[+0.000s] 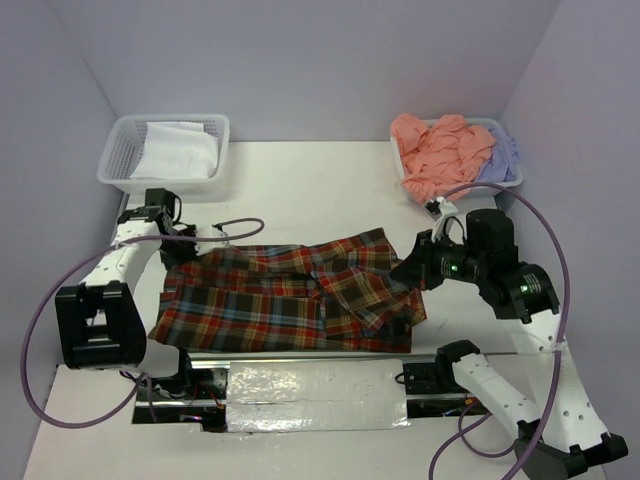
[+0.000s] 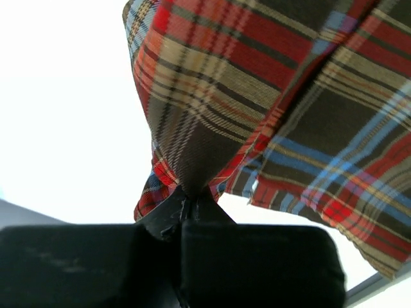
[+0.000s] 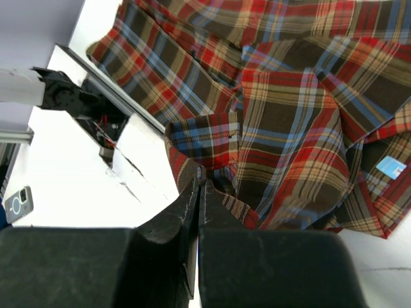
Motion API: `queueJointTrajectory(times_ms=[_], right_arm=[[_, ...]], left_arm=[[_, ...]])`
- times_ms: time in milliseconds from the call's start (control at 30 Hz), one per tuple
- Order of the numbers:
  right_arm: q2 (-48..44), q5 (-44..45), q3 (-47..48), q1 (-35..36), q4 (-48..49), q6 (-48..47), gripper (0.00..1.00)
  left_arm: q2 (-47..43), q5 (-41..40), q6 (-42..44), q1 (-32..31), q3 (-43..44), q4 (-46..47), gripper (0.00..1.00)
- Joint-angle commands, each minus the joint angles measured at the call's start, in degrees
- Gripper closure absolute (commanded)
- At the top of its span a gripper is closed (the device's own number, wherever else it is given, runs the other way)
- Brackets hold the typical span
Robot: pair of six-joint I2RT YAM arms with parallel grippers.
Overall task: Fold and stack the long sleeve shirts
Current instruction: Fold the shirt
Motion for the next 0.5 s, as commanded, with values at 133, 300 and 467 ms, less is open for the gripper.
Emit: queueJointTrajectory(times_ms=[133,300,467], right_arm=[[1.6,-1.5,18.9,-0.2,-10.2,-4.1,1.00],[3.4,-5.8,25.0,-0.2,-13.3,-5.6,1.00],[3.2,-13.6,26.5,-0.1,-13.0,-4.6,1.00]], left_arm=[[-5.7,3.6,5.4,3.8,2.9,-5.5,1.00],[-5.7,3.4,8.8,4.2,3.0,-7.3,1.00],[-6.3,1.7,13.1,4.1,2.1,-9.9,1.00]])
